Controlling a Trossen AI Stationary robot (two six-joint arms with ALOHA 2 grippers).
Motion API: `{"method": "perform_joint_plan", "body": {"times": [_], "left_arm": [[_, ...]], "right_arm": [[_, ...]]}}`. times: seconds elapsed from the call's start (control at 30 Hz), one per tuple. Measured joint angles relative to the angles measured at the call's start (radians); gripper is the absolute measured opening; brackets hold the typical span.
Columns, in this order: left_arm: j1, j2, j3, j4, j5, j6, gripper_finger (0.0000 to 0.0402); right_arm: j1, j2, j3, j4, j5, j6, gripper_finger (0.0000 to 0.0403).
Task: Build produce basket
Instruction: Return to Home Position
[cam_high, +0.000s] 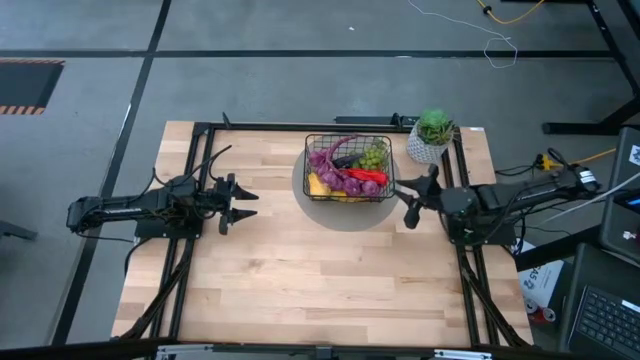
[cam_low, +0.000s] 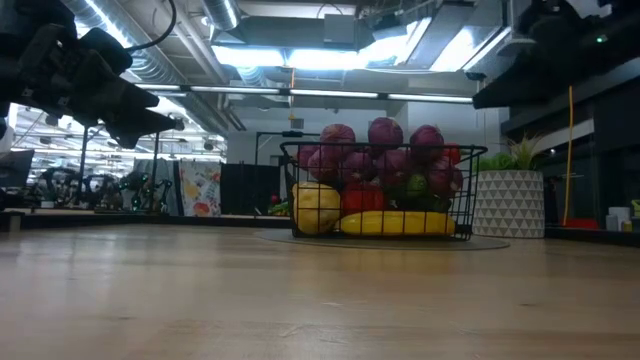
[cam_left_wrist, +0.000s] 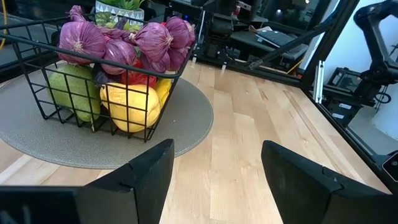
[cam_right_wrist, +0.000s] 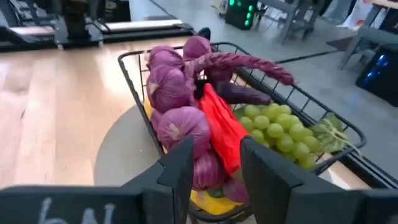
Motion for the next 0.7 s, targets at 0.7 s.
{"method": "perform_joint_plan", "body": {"times": [0.7], "left_arm": [[0.0,0.0,0.0,0.0,0.0,0.0,0.0238]], "right_arm": [[0.051,-0.479,-0.231,-0.002,-0.096,0.001,0.013]]}}
